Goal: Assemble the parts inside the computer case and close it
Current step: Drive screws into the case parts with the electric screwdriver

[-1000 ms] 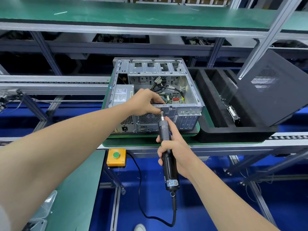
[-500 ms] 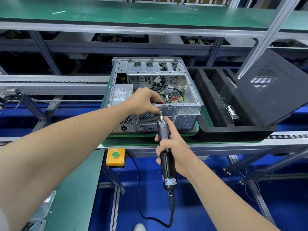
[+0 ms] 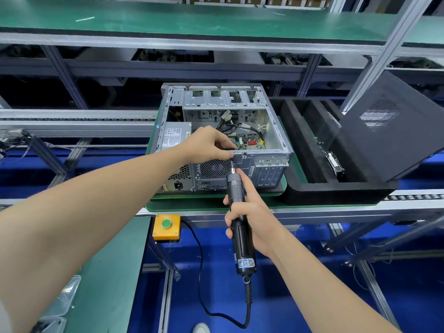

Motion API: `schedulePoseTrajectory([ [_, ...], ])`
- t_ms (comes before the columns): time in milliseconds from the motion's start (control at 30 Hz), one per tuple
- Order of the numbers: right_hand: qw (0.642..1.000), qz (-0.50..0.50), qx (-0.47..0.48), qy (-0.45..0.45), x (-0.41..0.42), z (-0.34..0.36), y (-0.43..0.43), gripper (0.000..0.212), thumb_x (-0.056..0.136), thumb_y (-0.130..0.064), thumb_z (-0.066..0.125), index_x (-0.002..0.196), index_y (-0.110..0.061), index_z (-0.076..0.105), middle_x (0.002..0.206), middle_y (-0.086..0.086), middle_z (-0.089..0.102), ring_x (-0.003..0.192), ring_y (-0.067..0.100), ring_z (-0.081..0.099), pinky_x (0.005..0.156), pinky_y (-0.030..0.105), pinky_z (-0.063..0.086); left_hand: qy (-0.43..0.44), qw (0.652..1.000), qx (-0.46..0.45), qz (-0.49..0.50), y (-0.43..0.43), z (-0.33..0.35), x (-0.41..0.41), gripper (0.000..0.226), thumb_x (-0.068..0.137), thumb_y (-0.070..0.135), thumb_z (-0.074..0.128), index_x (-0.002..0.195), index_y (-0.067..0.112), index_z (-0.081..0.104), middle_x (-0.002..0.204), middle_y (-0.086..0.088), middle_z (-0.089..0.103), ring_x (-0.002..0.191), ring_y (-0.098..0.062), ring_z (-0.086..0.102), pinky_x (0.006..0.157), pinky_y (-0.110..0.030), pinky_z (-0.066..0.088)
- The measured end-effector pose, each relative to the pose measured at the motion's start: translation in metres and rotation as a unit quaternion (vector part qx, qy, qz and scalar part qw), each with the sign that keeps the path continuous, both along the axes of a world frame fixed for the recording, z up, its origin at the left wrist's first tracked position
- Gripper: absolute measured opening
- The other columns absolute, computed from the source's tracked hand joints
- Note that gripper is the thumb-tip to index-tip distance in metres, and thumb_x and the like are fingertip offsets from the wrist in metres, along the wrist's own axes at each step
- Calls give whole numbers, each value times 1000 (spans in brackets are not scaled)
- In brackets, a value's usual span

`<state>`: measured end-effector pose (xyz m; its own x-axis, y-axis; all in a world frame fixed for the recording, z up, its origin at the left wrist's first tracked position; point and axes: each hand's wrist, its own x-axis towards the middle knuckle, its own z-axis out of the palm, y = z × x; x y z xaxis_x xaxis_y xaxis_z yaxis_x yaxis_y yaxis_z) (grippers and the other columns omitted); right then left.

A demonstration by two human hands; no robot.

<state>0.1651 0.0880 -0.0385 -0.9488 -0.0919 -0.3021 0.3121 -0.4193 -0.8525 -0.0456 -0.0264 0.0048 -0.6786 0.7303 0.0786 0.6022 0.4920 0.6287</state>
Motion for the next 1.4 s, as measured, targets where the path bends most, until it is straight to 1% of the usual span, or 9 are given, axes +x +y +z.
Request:
schedulePoseTrajectory([
  [334, 1000, 4, 4, 7, 0, -3, 1, 112, 66, 15, 60, 137, -70, 46, 112, 16, 52, 61, 26, 48, 59, 40, 50, 26, 999, -19, -18, -2, 0, 2, 26, 91, 38, 72, 113, 27, 78, 89, 24, 70, 81, 14, 60, 65, 0, 39],
  [467, 999, 24, 23, 25, 3, -4, 3, 120, 67, 15, 62, 145, -71, 34, 121, 19, 50, 62, 28, 51, 64, 44, 51, -25, 999, -28, -4, -1, 2, -3, 20, 96, 36, 64, 109, 33, 78, 70, 18, 70, 49, -2, 46, 50, -11, 36],
  [600, 998, 39, 46, 32, 6, -4, 5, 126, 67, 16, 63, 152, -68, 23, 126, 20, 48, 68, 30, 52, 70, 47, 50, -65, 996, -52, -9, 0, 9, -2, 21, 99, 31, 62, 113, 32, 77, 102, 15, 75, 91, -25, 69, 85, -39, 55],
  [734, 995, 62, 68, 35, 7, -1, 9, 132, 67, 15, 68, 155, -67, 14, 128, 18, 48, 74, 31, 54, 77, 49, 51, -59, 997, -45, -18, 0, 6, -6, 21, 99, 29, 62, 114, 31, 78, 84, 36, 68, 72, 5, 61, 73, -20, 44],
  [834, 993, 82, 82, 39, 7, 0, 11, 136, 68, 16, 71, 154, -68, 7, 132, 17, 48, 83, 31, 58, 84, 48, 54, -54, 998, -31, -33, -2, 4, -6, 22, 101, 26, 60, 115, 27, 77, 63, 38, 60, 51, 7, 49, 54, -5, 35],
  [1067, 993, 82, 66, 48, 7, -1, 14, 133, 68, 16, 69, 155, -66, 10, 132, 18, 48, 82, 30, 61, 84, 47, 56, -46, 998, -14, -40, -3, 6, -4, 20, 100, 24, 62, 114, 24, 77, 61, 36, 62, 47, 8, 47, 51, -3, 34],
  [1234, 994, 82, 59, 51, 8, 0, 17, 131, 68, 17, 68, 153, -68, 16, 132, 17, 48, 83, 31, 60, 82, 45, 56, -40, 998, -19, -42, -4, 8, -2, 21, 100, 24, 62, 115, 23, 77, 93, 46, 50, 50, 14, 51, 51, -1, 35],
  [1301, 993, 84, 63, 51, 8, 0, 18, 131, 68, 17, 67, 154, -68, 15, 132, 17, 48, 83, 30, 59, 82, 45, 56, -43, 998, -34, -39, -4, 9, -2, 21, 101, 27, 62, 115, 26, 77, 83, 41, 66, 55, 12, 54, 53, -1, 35],
  [1401, 992, 87, 71, 49, 6, 0, 18, 132, 68, 18, 68, 154, -68, 14, 132, 17, 48, 82, 30, 59, 82, 46, 56, -46, 998, -38, -35, -4, 10, -2, 22, 101, 30, 61, 115, 28, 77, 62, 34, 62, 47, 3, 45, 50, -6, 34],
])
